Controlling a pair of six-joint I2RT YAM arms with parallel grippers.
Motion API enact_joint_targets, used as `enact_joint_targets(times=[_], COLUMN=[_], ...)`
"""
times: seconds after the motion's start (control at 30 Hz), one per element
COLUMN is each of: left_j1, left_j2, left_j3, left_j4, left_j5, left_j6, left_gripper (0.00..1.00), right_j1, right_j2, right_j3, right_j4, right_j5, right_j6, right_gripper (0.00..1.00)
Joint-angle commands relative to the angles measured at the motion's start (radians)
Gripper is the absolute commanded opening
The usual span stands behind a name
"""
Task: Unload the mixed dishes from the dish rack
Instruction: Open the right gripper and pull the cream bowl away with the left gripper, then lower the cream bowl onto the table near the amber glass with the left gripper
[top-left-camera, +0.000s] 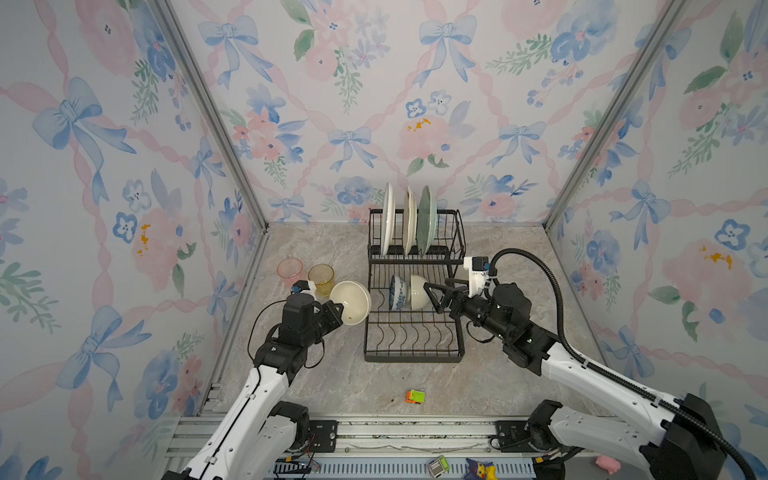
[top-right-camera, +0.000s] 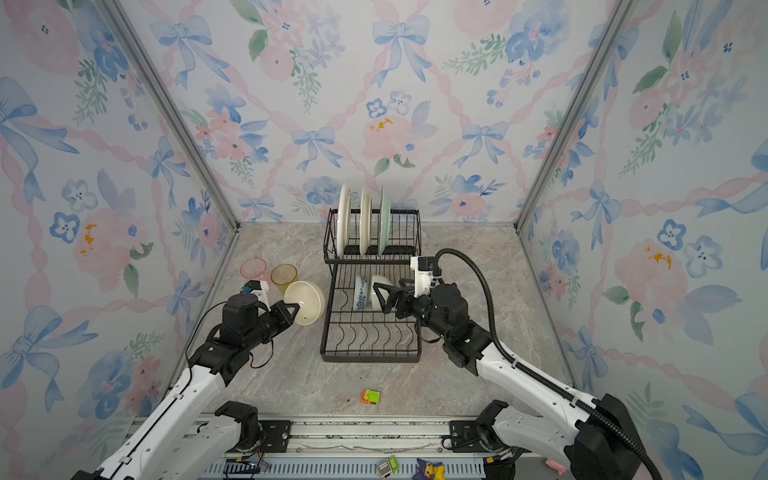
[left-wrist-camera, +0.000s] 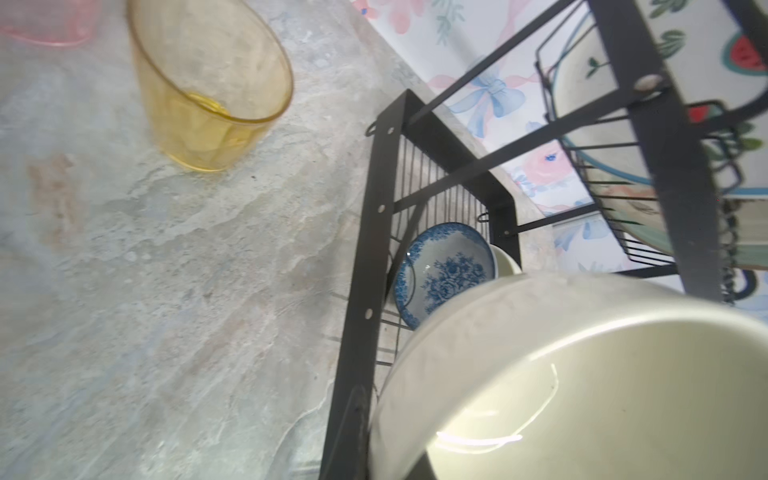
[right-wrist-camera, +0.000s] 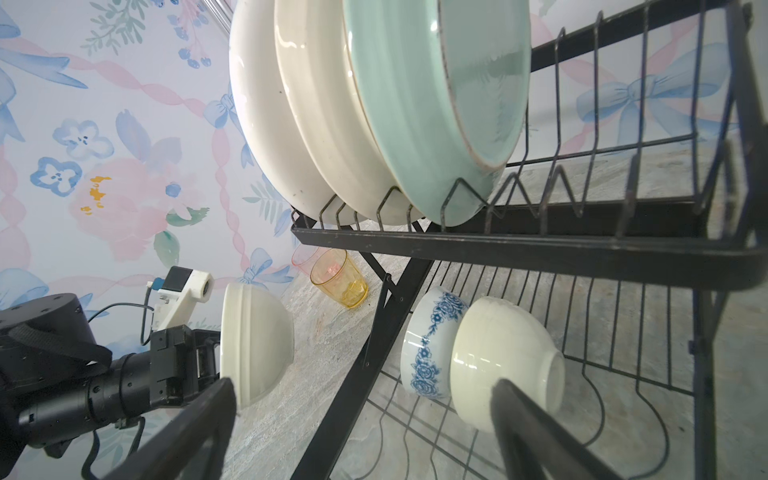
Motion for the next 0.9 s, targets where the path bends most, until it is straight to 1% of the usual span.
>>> enact_joint_targets(times=[0.0,0.2,0.3,0.4,0.43,0.57,0.7,0.87], left_j1=[0.05,0.152,0.195,0.208,0.21,0.216,0.237,0.27], left_j2=[0.018,0.13,0.216,0.313,0.344,0.444,0.506,0.574], left_j3=[0.048,0.11,0.148,0.176,0.215,0.253,0.28,0.292], left_j4=[-0.048,-0.071,-0.069,-0.069,-0.068,-0.069,-0.071,-0.073], left_j5=[-0.037,-0.08,-0.095,-0.087,-0.089,-0.125,-0.127,-0.092], left_j6=[0.059,0.166,0.216,0.238,0.243,0.296,0.337,0.35], left_gripper=[0.0,0.0,0.0,0.0,0.0,0.0,0.0,0.0], right_j1=[-0.023,-0.03,-0.031,-0.033,-0.034,-0.034,-0.034,-0.023], right_j2=[-0.009,-0.078,-0.109,-0.135,-0.142,-0.152,-0.13,-0.106], right_j3=[0.025,0.029,0.028,0.022,0.021,0.018,0.035,0.022], right_j4=[-0.002,-0.118,-0.175,-0.221,-0.233,-0.267,-0.317,-0.303], right_j5=[-0.037,0.004,0.036,0.065,0.071,0.092,0.083,0.07], right_j6=[-0.018,-0.096,-0.117,-0.136,-0.145,-0.163,-0.167,-0.146], right_gripper=[0.97,0.97,0.97,0.97,0.97,0.97,0.97,0.97])
